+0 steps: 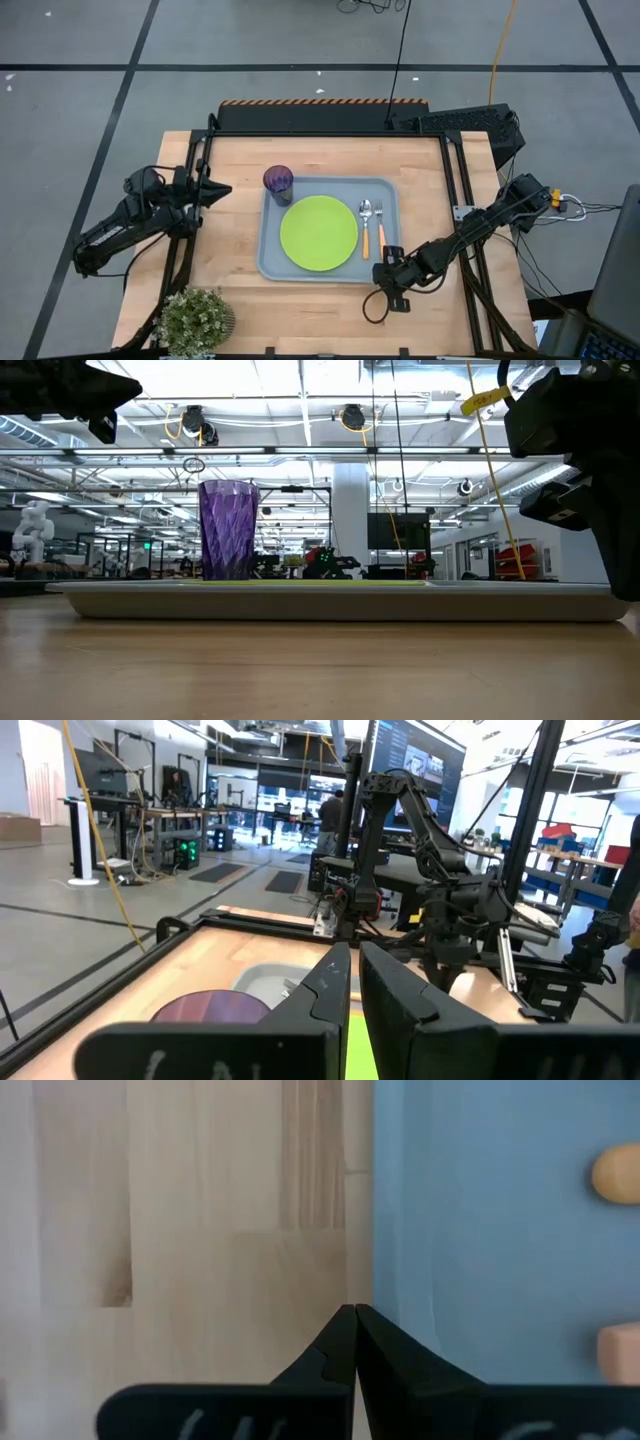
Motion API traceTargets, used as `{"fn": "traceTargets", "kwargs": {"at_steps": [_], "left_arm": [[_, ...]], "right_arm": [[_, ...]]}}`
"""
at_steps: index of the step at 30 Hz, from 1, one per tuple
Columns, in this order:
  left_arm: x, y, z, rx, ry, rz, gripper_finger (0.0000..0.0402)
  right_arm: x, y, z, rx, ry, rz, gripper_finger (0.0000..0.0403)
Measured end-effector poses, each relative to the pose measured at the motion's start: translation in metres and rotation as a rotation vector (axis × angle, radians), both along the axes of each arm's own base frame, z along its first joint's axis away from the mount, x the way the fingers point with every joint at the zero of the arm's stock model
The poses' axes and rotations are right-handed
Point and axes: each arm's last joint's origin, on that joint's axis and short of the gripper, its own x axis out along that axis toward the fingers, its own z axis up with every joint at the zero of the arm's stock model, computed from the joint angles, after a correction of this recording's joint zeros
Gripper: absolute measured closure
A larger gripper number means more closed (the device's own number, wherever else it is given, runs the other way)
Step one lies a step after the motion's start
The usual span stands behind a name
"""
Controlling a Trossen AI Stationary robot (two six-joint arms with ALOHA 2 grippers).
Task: Pick and place plate/cup/fork/spoon on tray
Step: Adjust the orange spoon and gray serving tray, then return to home position
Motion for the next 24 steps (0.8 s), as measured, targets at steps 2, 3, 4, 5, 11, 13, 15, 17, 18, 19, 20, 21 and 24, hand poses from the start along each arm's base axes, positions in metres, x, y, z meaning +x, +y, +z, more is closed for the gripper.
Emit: {"fn": "traceTargets", "kwargs": {"at_steps": [2, 3, 4, 5, 11, 13, 15, 17, 18, 19, 20, 21, 24], "left_arm": [[0.0, 0.0, 0.0, 0.0, 0.0, 0.0, 0.0371], [0.0, 0.0, 0.0, 0.0, 0.0, 0.0, 0.0371], [0.0, 0.0, 0.0, 0.0, 0.0, 0.0, 0.0371], [0.0, 0.0, 0.0, 0.0, 0.0, 0.0, 0.0371], [0.0, 0.0, 0.0, 0.0, 0.0, 0.0, 0.0371], [0.0, 0.0, 0.0, 0.0, 0.0, 0.0, 0.0371], [0.0, 0.0, 0.0, 0.0, 0.0, 0.0, 0.0371], [0.0, 0.0, 0.0, -0.001, 0.001, -0.001, 0.0371], [0.0, 0.0, 0.0, -0.001, 0.001, 0.0, 0.0371], [0.0, 0.0, 0.0, -0.001, 0.001, -0.001, 0.0371], [0.0, 0.0, 0.0, -0.002, 0.002, -0.001, 0.0371], [0.0, 0.0, 0.0, -0.001, 0.002, -0.001, 0.0371], [0.0, 0.0, 0.0, 0.006, 0.005, 0.0, 0.0371]], "right_arm": [[-0.001, 0.0, 0.0, -0.005, 0.008, 0.0, 0.0403], [-0.001, -0.001, -0.001, -0.007, 0.012, 0.0, 0.0403], [-0.001, -0.001, -0.001, -0.009, 0.014, 0.0, 0.0403], [-0.001, -0.001, -0.001, -0.009, 0.015, 0.0, 0.0403], [0.002, 0.002, 0.003, 0.035, -0.025, 0.015, 0.0403], [0.003, 0.003, 0.009, 0.063, -0.062, 0.021, 0.0403], [0.005, 0.004, 0.019, 0.077, -0.098, 0.034, 0.0403], [0.007, 0.004, 0.035, 0.085, -0.17, 0.044, 0.0403], [0.007, 0.003, 0.044, 0.08, -0.21, 0.045, 0.0403], [0.007, 0.001, 0.054, 0.069, -0.255, 0.045, 0.0403], [0.007, -0.002, 0.064, 0.051, -0.308, 0.041, 0.0403], [0.005, -0.006, 0.074, 0.027, -0.363, 0.033, 0.0403], [-0.007, -0.021, 0.102, -0.032, -0.496, -0.005, 0.0403]]}}
